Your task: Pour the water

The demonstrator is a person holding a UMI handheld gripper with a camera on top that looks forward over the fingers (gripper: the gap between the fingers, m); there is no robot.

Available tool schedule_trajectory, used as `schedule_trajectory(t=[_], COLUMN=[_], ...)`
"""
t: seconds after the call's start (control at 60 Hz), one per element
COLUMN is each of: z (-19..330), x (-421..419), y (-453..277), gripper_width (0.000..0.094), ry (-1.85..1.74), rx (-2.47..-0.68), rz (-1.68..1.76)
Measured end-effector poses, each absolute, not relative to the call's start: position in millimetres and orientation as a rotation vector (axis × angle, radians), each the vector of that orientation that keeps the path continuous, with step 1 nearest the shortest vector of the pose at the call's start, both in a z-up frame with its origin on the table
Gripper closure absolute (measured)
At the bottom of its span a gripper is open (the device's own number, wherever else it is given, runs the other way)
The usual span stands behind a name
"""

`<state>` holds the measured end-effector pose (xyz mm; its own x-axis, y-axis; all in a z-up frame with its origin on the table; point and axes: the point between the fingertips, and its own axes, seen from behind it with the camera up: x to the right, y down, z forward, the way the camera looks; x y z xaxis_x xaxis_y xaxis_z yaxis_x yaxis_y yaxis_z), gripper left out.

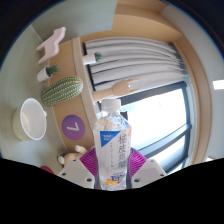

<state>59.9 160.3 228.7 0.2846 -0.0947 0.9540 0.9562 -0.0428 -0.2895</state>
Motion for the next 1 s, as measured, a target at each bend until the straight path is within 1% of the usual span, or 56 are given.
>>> schedule_trajectory(t=[0.15,0.267,0.367,0.55,0.733,0.767,0.9,1.0], z=[241,221,192,129,91,95,93,94], x=[86,106,112,113,113,112,111,114], y=[156,159,166,168,167,166,160,159], gripper_width=[0.0572,0.0574,0.0571,0.0571,0.0572,0.0573,0.0569,0.045], ry=[-0.467,-0.182,-0.061,0.014,0.023,0.02,-0.004,0.03], rx=[-1.532,-1.633,-1.674,-1.756,-1.795,-1.763,-1.752,-1.756], rz=[-0.565,-0.235,-0.089,0.031,0.059,0.057,0.034,0.054])
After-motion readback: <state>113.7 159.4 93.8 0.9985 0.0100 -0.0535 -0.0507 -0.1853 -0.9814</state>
